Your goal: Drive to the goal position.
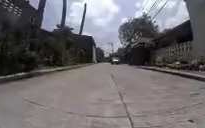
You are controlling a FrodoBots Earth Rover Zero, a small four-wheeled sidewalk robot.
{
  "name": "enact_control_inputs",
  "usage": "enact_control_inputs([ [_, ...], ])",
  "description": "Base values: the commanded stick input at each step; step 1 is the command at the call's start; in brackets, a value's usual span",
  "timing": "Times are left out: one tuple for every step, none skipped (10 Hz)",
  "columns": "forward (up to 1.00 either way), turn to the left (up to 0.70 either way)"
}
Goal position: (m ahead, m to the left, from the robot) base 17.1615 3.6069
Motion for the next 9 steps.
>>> enact_control_inputs([
  [1.0, 0.0],
  [1.0, 0.0],
  [1.0, 0.0],
  [1.0, 0.0],
  [1.0, 0.0],
  [1.0, 0.0],
  [1.0, 0.0],
  [1.0, 0.0],
  [1.0, 0.0],
])
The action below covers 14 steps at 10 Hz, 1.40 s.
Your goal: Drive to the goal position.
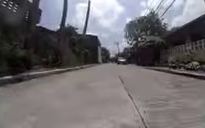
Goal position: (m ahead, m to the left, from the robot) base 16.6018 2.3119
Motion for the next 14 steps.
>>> enact_control_inputs([
  [1.0, 0.0],
  [1.0, 0.0],
  [1.0, 0.0],
  [1.0, 0.0],
  [1.0, 0.0],
  [1.0, 0.0],
  [1.0, 0.0],
  [1.0, 0.0],
  [1.0, 0.0],
  [1.0, 0.0],
  [1.0, 0.0],
  [1.0, 0.0],
  [1.0, 0.0],
  [1.0, 0.0],
])
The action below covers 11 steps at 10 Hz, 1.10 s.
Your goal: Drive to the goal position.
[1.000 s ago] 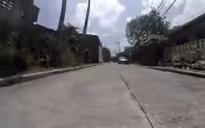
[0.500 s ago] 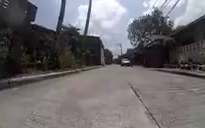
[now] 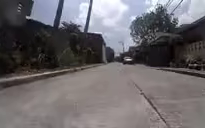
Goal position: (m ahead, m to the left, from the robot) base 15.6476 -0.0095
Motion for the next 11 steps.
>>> enact_control_inputs([
  [1.0, 0.0],
  [1.0, -0.04],
  [1.0, -0.1],
  [1.0, -0.21],
  [1.0, -0.28],
  [1.0, -0.32],
  [1.0, -0.33],
  [1.0, -0.02],
  [1.0, 0.0],
  [1.0, 0.0],
  [1.0, 0.0],
])
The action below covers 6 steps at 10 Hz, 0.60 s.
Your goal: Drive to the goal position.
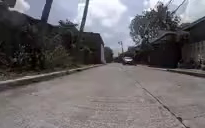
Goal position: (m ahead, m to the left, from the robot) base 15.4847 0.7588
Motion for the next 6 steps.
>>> enact_control_inputs([
  [1.0, 0.0],
  [1.0, 0.0],
  [1.0, 0.0],
  [1.0, 0.0],
  [1.0, 0.0],
  [1.0, 0.0],
])
